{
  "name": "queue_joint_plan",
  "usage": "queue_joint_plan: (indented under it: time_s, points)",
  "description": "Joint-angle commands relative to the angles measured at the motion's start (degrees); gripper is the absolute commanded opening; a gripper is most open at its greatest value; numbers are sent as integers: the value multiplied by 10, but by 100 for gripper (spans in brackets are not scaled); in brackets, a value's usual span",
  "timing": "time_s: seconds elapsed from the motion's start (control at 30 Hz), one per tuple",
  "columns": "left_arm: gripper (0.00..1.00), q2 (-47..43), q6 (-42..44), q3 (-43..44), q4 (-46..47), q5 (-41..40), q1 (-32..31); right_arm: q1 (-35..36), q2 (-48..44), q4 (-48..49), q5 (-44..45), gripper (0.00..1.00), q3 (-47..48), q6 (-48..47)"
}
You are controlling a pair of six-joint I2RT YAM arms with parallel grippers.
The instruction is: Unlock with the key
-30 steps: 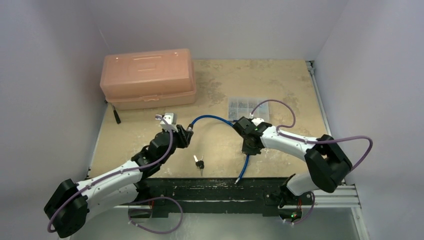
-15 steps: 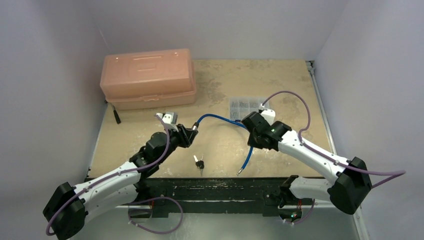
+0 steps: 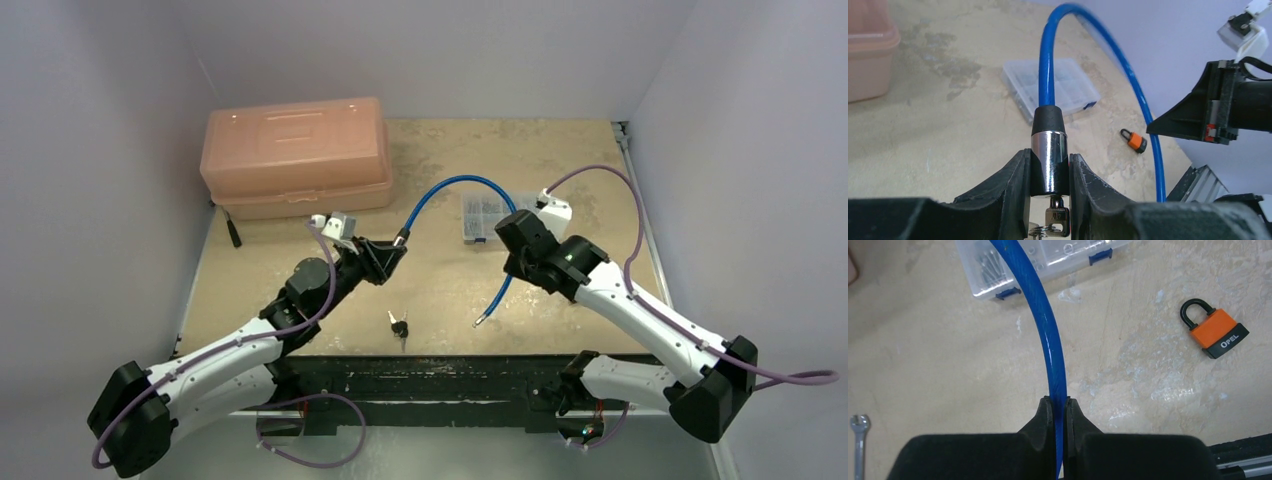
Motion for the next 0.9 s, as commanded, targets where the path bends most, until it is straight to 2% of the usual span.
queue_joint_plan:
  time_s: [0.0,0.13,0.27,0.53,0.7,0.87]
  points:
    - [0,-31,17,32,72,38,1,-4,-24,11,40,0,51,14]
    - [0,-20,22,33,74,33,2,-4,-21,15,48,0,60,12]
    - [0,39,27,42,113,32,2,-20,6,31,62,0,70,-3]
    - [0,203,54,134,121,-11,1,-163,55,109,11,0,70,-89]
    - [0,307,61,192,121,-39,1,-209,103,149,3,0,85,-122]
    - [0,390,60,243,130,-51,2,-247,173,144,15,0,132,-155]
